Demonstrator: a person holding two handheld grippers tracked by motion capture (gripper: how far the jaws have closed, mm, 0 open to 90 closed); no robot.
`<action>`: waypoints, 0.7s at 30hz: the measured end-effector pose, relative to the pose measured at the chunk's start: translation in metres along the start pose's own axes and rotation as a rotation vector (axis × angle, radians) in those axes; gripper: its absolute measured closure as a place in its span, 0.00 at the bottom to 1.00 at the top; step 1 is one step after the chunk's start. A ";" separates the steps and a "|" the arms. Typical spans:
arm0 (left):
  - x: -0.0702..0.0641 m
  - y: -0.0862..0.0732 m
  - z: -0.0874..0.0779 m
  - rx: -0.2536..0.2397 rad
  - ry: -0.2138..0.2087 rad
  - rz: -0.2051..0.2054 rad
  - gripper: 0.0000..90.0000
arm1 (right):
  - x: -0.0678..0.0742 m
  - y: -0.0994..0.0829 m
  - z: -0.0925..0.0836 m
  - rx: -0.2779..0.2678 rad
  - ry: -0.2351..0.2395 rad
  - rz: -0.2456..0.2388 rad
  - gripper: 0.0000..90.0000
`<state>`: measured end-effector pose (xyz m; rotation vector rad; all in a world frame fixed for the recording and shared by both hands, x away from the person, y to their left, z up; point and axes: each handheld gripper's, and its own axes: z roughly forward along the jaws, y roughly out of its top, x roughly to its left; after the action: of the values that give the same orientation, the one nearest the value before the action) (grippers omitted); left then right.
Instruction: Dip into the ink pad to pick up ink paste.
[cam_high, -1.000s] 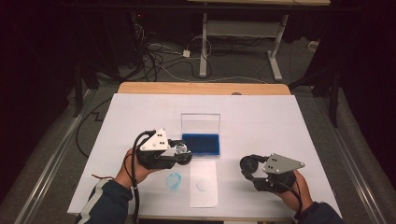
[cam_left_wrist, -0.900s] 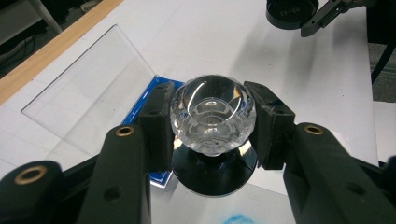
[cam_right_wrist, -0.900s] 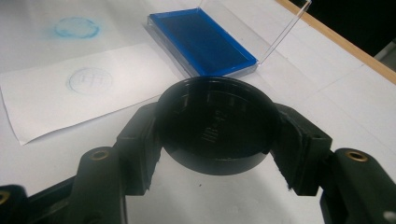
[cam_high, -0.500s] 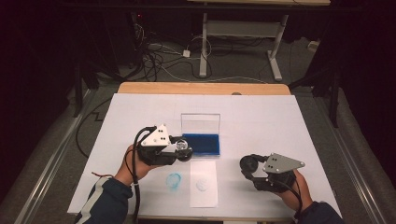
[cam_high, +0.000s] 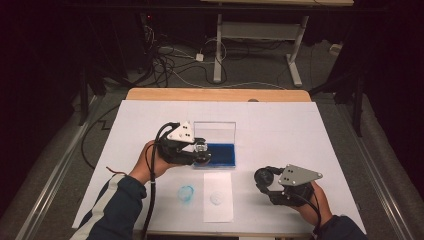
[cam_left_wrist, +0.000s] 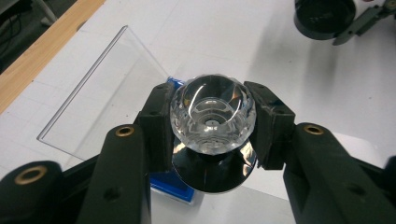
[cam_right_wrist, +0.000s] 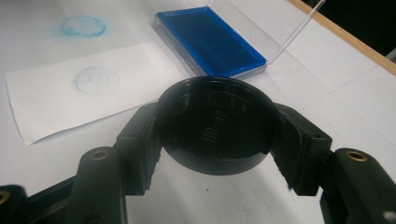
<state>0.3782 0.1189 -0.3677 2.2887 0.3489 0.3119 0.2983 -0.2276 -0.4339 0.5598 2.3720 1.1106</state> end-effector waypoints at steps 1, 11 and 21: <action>0.002 0.001 0.002 0.004 -0.005 -0.002 0.61 | 0.000 0.000 0.000 -0.001 0.001 -0.004 0.42; 0.016 0.004 0.027 0.037 -0.007 -0.020 0.60 | 0.000 -0.001 0.001 0.005 0.005 -0.005 0.42; 0.024 0.006 0.053 0.044 -0.010 -0.039 0.61 | 0.001 -0.001 0.002 0.006 0.007 -0.003 0.42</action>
<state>0.4189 0.0881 -0.3955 2.3225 0.3979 0.2753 0.2986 -0.2262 -0.4358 0.5557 2.3824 1.1062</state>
